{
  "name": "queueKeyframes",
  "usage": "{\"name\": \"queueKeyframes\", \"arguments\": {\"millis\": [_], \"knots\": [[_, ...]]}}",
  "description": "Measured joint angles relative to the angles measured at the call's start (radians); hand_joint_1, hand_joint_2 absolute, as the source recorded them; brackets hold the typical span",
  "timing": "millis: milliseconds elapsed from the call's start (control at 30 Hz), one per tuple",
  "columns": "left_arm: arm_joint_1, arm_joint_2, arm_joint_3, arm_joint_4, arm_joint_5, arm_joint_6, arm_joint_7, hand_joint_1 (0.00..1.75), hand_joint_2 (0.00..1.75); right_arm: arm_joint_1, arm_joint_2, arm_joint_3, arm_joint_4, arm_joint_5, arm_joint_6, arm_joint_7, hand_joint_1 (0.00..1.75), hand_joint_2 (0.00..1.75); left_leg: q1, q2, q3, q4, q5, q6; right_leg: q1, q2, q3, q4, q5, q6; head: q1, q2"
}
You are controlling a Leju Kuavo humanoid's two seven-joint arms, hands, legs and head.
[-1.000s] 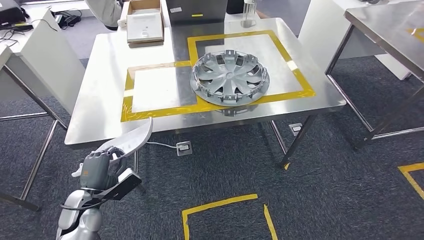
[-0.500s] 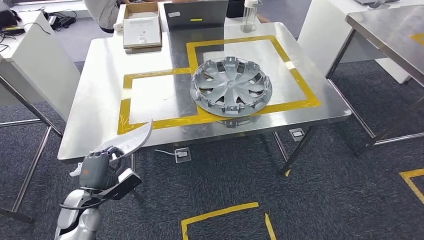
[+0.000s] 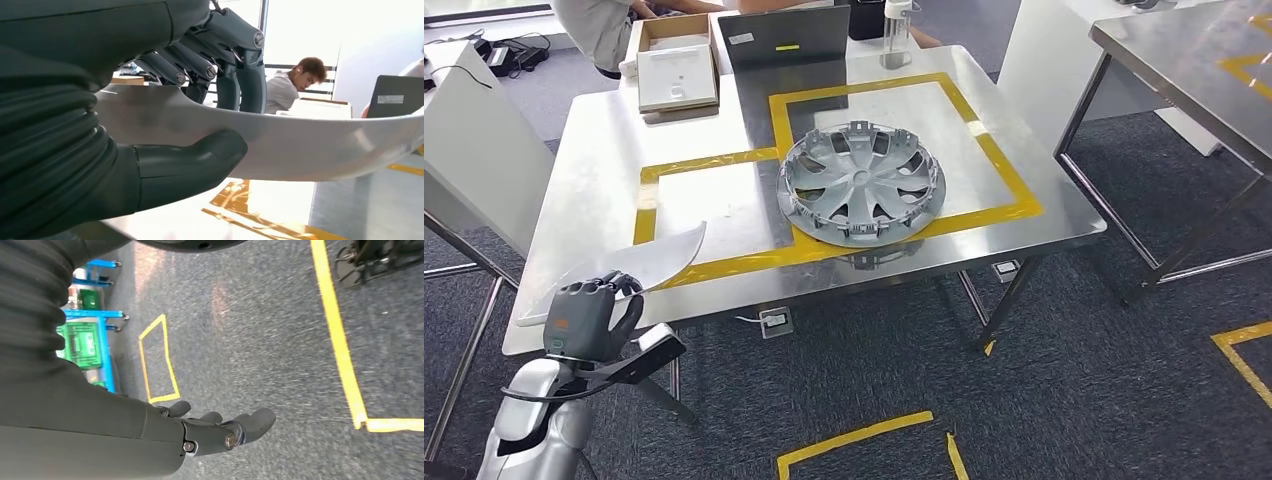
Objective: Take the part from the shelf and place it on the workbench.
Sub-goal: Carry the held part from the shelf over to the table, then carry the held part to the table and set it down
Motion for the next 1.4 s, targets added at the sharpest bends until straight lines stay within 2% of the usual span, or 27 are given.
{"name": "queueKeyframes", "arguments": {"millis": [33,100,133,233,267,367,500,667,1100,1400], "knots": [[-0.004,0.01,0.0,-0.002,0.0,-0.004,0.002,1.59,1.75,0.0,0.0,-0.002,0.0,0.0,0.0,-0.002,0.0,1.75,-0.002,-0.001,0.002,-0.004,-0.004,0.003,0.001,0.001,-0.001,0.0,-0.001,0.005,0.0,0.0],[-0.008,0.024,0.0,-0.006,0.0,-0.012,0.006,1.59,1.75,0.002,0.0,-0.005,0.0,0.0,0.0,-0.003,0.0,1.75,0.002,-0.001,0.006,-0.007,0.011,0.012,0.003,-0.001,-0.001,0.002,-0.004,0.017,0.001,0.0],[-0.011,0.031,0.0,-0.007,0.002,-0.015,0.008,1.59,1.75,0.002,0.0,-0.005,0.0,0.001,0.0,-0.003,0.0,1.75,0.004,-0.002,0.007,-0.008,0.012,0.013,0.004,-0.002,0.0,-0.001,-0.002,0.015,0.003,0.0],[-0.014,0.045,0.0,-0.007,0.018,-0.019,0.009,1.59,1.75,0.002,-0.001,-0.008,0.0,0.004,0.001,-0.003,0.0,1.75,0.003,-0.004,0.009,-0.007,0.011,0.01,0.008,-0.003,0.006,-0.01,0.001,-0.011,0.008,0.0],[-0.014,0.048,0.0,-0.007,0.025,-0.02,0.006,1.59,1.75,0.002,-0.001,-0.008,0.0,0.004,0.001,-0.003,0.0,1.75,0.002,-0.004,0.009,-0.007,0.01,0.011,0.008,-0.003,0.008,-0.01,0.0,-0.014,0.008,0.0],[-0.013,0.057,0.001,-0.003,0.045,-0.02,-0.004,1.59,1.75,0.002,-0.001,-0.01,0.0,0.005,0.0,-0.003,0.0,1.75,0.001,-0.004,0.009,-0.007,0.009,0.014,0.007,-0.004,0.009,-0.015,0.002,-0.008,0.009,0.0],[-0.014,0.064,0.002,0.013,0.066,-0.019,-0.014,1.59,1.75,0.002,-0.001,-0.011,0.0,0.005,-0.002,-0.003,0.0,1.75,-0.001,-0.003,0.009,-0.006,0.007,0.017,0.004,-0.004,0.011,-0.017,0.002,0.009,0.008,0.0],[-0.014,0.072,0.004,0.035,0.085,-0.015,-0.018,1.59,1.75,0.002,0.0,-0.012,0.0,0.008,-0.002,-0.003,0.0,1.75,-0.001,-0.003,0.009,-0.007,0.007,0.017,0.003,-0.004,0.01,-0.018,0.001,0.015,0.008,0.0],[-0.011,0.077,0.013,0.067,0.107,-0.004,-0.025,1.59,1.75,0.003,0.0,-0.014,0.0,0.013,0.0,-0.003,0.0,1.75,0.002,-0.003,0.01,-0.01,0.007,0.015,0.004,-0.004,0.01,-0.017,-0.001,0.015,0.008,0.0],[0.027,0.079,0.022,0.061,0.121,-0.001,-0.025,1.59,1.75,0.003,0.002,-0.028,0.0,0.011,0.002,-0.003,0.0,1.75,0.002,-0.004,0.01,-0.01,0.007,0.015,0.004,-0.004,0.01,-0.017,-0.002,0.014,0.008,0.0]]}}
